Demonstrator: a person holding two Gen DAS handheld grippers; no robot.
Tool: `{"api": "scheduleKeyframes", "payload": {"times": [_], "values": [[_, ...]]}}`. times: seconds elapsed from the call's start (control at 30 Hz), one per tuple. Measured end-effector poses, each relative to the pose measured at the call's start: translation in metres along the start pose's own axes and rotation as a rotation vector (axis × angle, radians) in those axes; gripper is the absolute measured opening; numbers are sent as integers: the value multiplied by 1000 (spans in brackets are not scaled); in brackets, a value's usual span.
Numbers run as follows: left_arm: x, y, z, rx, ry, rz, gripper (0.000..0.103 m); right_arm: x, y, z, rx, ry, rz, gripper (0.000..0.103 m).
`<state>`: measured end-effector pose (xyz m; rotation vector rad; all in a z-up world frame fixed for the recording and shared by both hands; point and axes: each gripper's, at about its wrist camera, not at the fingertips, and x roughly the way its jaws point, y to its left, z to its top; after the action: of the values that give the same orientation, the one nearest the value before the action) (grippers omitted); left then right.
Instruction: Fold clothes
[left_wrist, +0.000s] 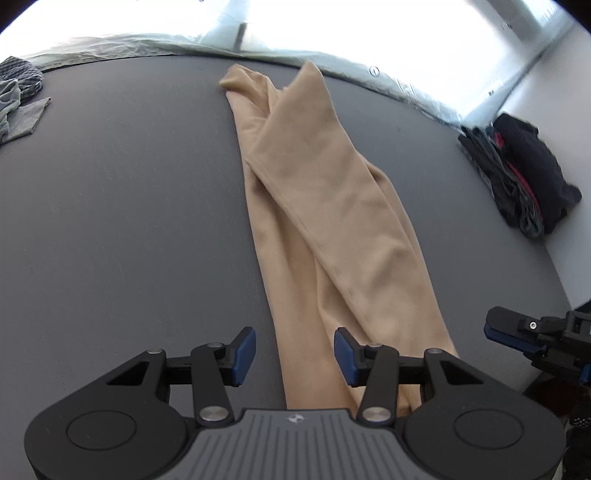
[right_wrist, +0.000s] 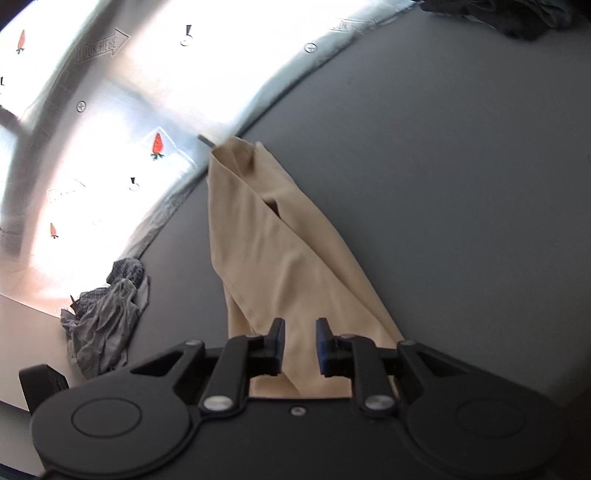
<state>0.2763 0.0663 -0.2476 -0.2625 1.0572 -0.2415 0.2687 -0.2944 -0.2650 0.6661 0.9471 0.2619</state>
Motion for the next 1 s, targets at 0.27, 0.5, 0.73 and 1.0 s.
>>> {"api": "scheduleKeyframes", "payload": {"times": [0.27,0.5,0.73,1.0], "values": [[15,6,33,-50,-27,30,49,42,2,41,-7,13,2,19],[35,6,74,-65,-60,24,49,86,6,86,-37,32,0,19],[72,-1,138,-73,-131,-27,50,140,25,142,-134,27,-7,19],[124,-15,211,-114,-167,-39,50,223,43,201,-198,23,-15,19]]}}
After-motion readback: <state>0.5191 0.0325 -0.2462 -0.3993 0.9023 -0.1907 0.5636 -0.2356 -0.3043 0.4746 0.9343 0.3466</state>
